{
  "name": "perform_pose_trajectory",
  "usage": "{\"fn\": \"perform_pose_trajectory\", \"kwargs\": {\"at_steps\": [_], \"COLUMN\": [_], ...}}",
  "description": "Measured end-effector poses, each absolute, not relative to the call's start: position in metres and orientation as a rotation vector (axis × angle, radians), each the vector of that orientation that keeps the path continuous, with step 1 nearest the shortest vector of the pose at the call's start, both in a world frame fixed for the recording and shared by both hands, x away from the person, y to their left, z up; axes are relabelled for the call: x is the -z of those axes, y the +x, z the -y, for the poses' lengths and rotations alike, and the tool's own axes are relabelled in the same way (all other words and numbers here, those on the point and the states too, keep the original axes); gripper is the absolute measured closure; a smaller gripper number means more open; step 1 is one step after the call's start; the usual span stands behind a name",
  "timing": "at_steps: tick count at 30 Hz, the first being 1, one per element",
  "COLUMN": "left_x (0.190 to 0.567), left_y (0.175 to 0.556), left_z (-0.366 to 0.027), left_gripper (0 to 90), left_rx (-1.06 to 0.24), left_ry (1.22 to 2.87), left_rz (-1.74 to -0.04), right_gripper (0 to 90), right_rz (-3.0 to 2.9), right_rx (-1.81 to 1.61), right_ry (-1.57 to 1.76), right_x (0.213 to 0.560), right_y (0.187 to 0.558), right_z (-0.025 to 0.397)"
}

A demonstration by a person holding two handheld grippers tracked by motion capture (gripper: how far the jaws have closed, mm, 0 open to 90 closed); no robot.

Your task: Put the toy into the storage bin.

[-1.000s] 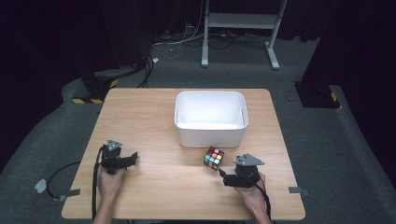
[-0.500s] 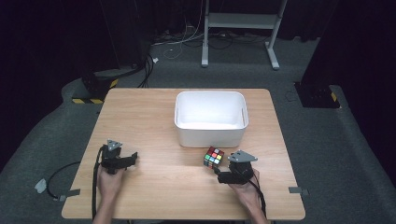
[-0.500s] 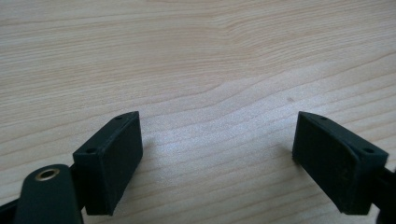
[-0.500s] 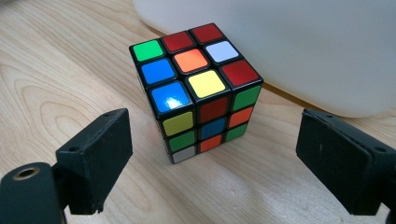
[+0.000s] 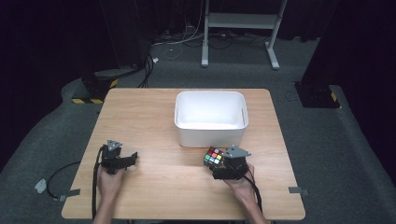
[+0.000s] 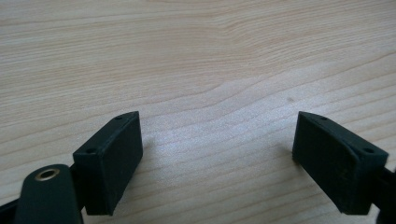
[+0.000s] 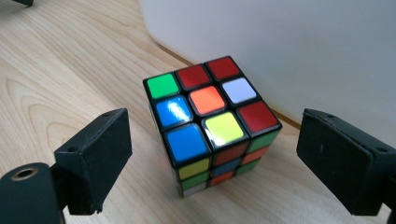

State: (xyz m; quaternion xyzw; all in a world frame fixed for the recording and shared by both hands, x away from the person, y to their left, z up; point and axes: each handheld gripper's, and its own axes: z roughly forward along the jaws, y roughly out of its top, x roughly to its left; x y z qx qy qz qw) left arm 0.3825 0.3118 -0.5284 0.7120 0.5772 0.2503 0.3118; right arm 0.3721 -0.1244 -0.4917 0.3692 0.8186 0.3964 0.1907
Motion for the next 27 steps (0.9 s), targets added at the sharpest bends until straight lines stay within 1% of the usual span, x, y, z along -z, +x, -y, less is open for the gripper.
{"fn": "perform_pose_trajectory", "kwargs": {"at_steps": [16,27], "left_x": [0.528,0.528], "left_y": [0.383,0.382], "left_z": [-0.312,-0.312], "left_gripper": [16.3,16.3], "left_rx": [-0.660,-0.662], "left_ry": [1.879,1.880], "left_rz": [-1.523,-1.523], "right_gripper": [10.0,13.0], "right_rz": [-2.311,-2.326], "right_rx": [-1.133,-1.144], "right_ry": [1.047,1.048], "right_x": [0.496,0.506], "right_y": [0.386,0.392], "right_z": [0.112,0.104]}}
